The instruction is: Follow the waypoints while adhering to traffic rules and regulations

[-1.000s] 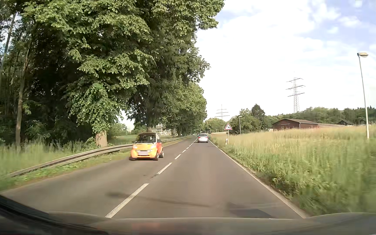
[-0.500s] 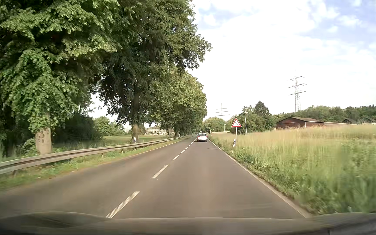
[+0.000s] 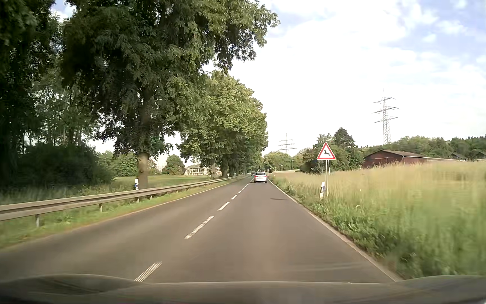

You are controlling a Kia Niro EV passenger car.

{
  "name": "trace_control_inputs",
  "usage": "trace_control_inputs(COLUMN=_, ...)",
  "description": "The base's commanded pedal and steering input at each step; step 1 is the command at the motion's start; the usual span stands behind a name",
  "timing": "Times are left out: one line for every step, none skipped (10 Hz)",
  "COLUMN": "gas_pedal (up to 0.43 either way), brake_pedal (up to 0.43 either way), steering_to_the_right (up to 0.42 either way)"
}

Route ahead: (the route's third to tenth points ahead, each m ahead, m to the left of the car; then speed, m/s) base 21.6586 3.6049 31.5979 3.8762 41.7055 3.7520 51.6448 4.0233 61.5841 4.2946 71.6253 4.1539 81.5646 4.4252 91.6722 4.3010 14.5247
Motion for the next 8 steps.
trace_control_inputs(gas_pedal=0.118, brake_pedal=0.03, steering_to_the_right=0.0)
trace_control_inputs(gas_pedal=0.118, brake_pedal=0.03, steering_to_the_right=0.001)
trace_control_inputs(gas_pedal=0.118, brake_pedal=0.03, steering_to_the_right=0.0)
trace_control_inputs(gas_pedal=0.118, brake_pedal=0.03, steering_to_the_right=0.001)
trace_control_inputs(gas_pedal=0.118, brake_pedal=0.03, steering_to_the_right=0.001)
trace_control_inputs(gas_pedal=0.118, brake_pedal=0.03, steering_to_the_right=0.0)
trace_control_inputs(gas_pedal=0.118, brake_pedal=0.03, steering_to_the_right=0.0)
trace_control_inputs(gas_pedal=0.118, brake_pedal=0.03, steering_to_the_right=0.0)
